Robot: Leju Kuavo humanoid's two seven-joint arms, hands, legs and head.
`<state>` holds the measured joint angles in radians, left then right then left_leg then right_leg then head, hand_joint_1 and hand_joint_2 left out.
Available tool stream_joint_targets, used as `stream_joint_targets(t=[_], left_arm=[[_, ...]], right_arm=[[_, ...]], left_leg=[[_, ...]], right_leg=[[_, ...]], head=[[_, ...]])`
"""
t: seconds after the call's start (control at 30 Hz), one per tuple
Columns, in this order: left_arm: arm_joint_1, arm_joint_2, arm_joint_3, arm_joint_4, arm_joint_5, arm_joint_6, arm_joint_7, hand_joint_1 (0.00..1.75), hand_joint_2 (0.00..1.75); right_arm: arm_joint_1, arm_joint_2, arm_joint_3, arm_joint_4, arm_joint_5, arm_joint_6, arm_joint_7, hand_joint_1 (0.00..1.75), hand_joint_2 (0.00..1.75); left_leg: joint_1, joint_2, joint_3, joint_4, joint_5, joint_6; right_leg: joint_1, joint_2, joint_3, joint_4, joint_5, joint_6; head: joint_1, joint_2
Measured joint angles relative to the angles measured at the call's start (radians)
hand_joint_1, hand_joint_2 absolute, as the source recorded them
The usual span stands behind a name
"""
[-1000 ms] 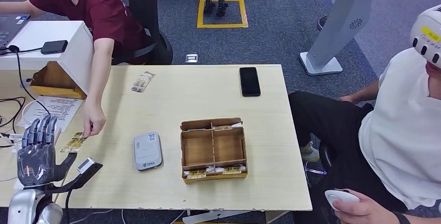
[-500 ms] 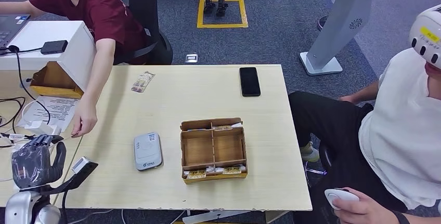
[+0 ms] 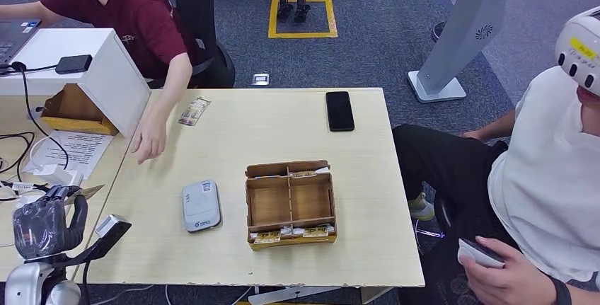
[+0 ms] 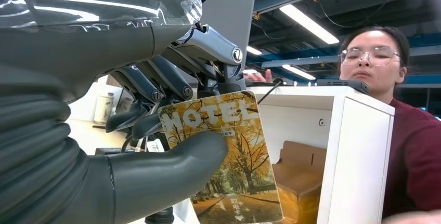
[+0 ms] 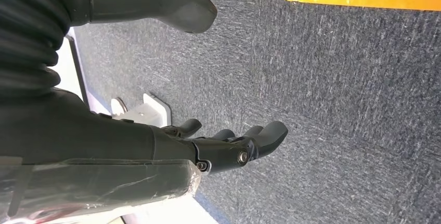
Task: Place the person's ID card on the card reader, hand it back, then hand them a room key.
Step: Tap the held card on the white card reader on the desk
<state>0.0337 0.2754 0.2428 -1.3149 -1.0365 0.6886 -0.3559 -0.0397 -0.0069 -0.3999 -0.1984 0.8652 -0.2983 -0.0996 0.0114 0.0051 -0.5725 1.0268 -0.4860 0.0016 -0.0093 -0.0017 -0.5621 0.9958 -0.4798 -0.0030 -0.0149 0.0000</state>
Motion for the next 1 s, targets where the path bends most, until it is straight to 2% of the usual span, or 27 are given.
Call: stream_joint_targets(t=[0.17,0.27,0.37,0.47,0.6,1.0], left_arm=[[0.003,-0.001,0.0,-0.006,0.025,-0.003,-0.016,1.75,1.75],[0.007,-0.005,0.0,-0.023,0.103,-0.027,-0.047,1.75,1.75],[0.009,-0.015,-0.001,-0.045,0.254,-0.129,-0.074,1.75,1.75],[0.009,-0.037,-0.007,-0.073,0.454,-0.299,-0.085,1.75,1.75],[0.015,-0.066,-0.028,-0.119,0.634,-0.481,-0.052,1.75,1.75],[0.066,-0.109,-0.071,-0.216,0.856,-0.703,0.032,1.75,1.75]], right_arm=[[0.0,0.001,-0.003,0.0,0.004,-0.001,0.0,0.0,1.75],[0.0,0.001,-0.005,0.0,0.008,-0.001,0.0,0.0,1.75],[0.0,0.002,-0.014,0.0,0.011,-0.002,-0.001,0.0,1.75],[0.0,0.003,-0.027,0.0,0.009,-0.005,-0.005,0.0,1.75],[0.002,0.005,-0.043,0.0,0.006,-0.006,-0.01,0.0,1.75],[0.006,0.006,-0.074,0.0,0.023,-0.006,-0.012,0.0,1.75]], left_leg=[[0.0,0.0,0.0,0.0,0.0,0.0],[0.0,0.0,0.0,0.0,0.0,0.0],[0.0,0.0,0.0,0.0,0.0,0.0],[0.0,0.0,0.0,0.0,0.0,0.0],[0.0,0.0,0.0,0.0,0.0,0.0],[0.0,0.0,0.0,0.0,0.0,0.0]], right_leg=[[0.0,0.0,0.0,0.0,0.0,0.0],[0.0,0.0,0.0,0.0,0.0,0.0],[0.0,0.0,0.0,0.0,0.0,0.0],[0.0,0.0,0.0,0.0,0.0,0.0],[0.0,0.0,0.0,0.0,0.0,0.0],[0.0,0.0,0.0,0.0,0.0,0.0]], head=[[0.0,0.0],[0.0,0.0],[0.0,0.0],[0.0,0.0],[0.0,0.0],[0.0,0.0]])
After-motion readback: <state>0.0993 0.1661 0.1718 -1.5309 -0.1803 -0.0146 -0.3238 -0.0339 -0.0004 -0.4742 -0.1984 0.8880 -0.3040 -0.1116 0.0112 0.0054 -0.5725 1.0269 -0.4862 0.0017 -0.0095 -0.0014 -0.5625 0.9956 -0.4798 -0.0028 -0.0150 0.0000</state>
